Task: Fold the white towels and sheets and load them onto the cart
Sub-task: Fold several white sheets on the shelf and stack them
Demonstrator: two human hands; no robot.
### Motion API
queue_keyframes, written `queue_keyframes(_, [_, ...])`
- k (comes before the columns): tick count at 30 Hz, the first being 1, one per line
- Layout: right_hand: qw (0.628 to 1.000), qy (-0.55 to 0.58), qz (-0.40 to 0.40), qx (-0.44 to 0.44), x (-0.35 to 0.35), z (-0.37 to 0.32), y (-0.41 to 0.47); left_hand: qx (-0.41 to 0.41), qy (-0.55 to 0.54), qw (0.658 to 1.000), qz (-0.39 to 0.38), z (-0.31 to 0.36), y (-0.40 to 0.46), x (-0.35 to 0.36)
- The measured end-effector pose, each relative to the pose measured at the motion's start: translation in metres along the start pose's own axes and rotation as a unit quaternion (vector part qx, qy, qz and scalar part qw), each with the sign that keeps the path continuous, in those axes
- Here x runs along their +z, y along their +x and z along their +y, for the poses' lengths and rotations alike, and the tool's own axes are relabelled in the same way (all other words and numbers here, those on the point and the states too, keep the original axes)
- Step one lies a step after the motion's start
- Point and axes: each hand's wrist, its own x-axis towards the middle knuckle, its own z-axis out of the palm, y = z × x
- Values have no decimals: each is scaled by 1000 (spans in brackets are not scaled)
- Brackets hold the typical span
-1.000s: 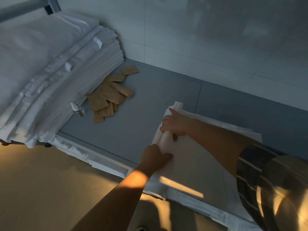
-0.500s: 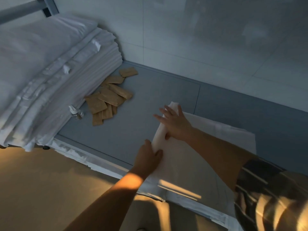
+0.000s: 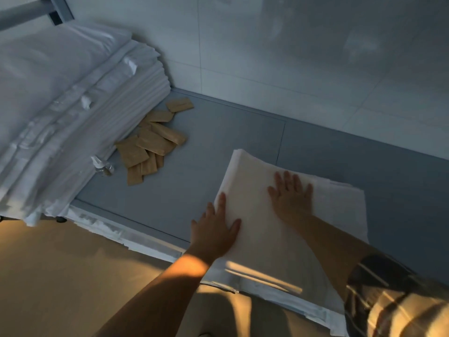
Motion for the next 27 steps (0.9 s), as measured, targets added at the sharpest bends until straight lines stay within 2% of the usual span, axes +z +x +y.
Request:
queue_keyframes(3, [998, -2, 15, 55, 0, 19, -17, -13, 3, 1000, 17, 5, 4, 0])
queue_keyframes(4, [999, 11, 34, 29, 2, 14, -26, -15, 1, 1000, 22, 7, 6, -1])
queue_keyframes(6, [994, 32, 66, -86, 10, 0, -50, -18, -13, 1000, 22, 10, 11, -3])
queue_keyframes(8, [986, -10, 78, -148, 22, 1, -73, -24, -27, 999, 18, 12, 18, -4])
queue_keyframes(9, [989, -25, 82, -123, 24, 12, -79, -27, -28, 999, 16, 13, 20, -4])
queue_keyframes(12, [995, -7, 93, 22, 25, 67, -89, -28, -39, 999, 10, 13, 24, -3])
queue_keyframes(15, [994, -12, 82, 75, 26, 104, -99, 1, -89, 996, -5, 8, 31, -10])
queue_keyframes(17, [990, 39, 72, 113, 26, 115, -104, 25, -136, 990, -18, 5, 37, -17])
queue_keyframes(20, [953, 209, 55, 212, 22, 128, -110, 38, -174, 983, -36, 5, 40, -23])
queue_keyframes(22, [922, 298, 47, 243, 23, 135, -114, 41, -187, 980, -59, 7, 41, -25])
queue_keyframes(27, [890, 383, 20, 248, 24, 141, -114, 30, -231, 965, -122, 9, 42, -31])
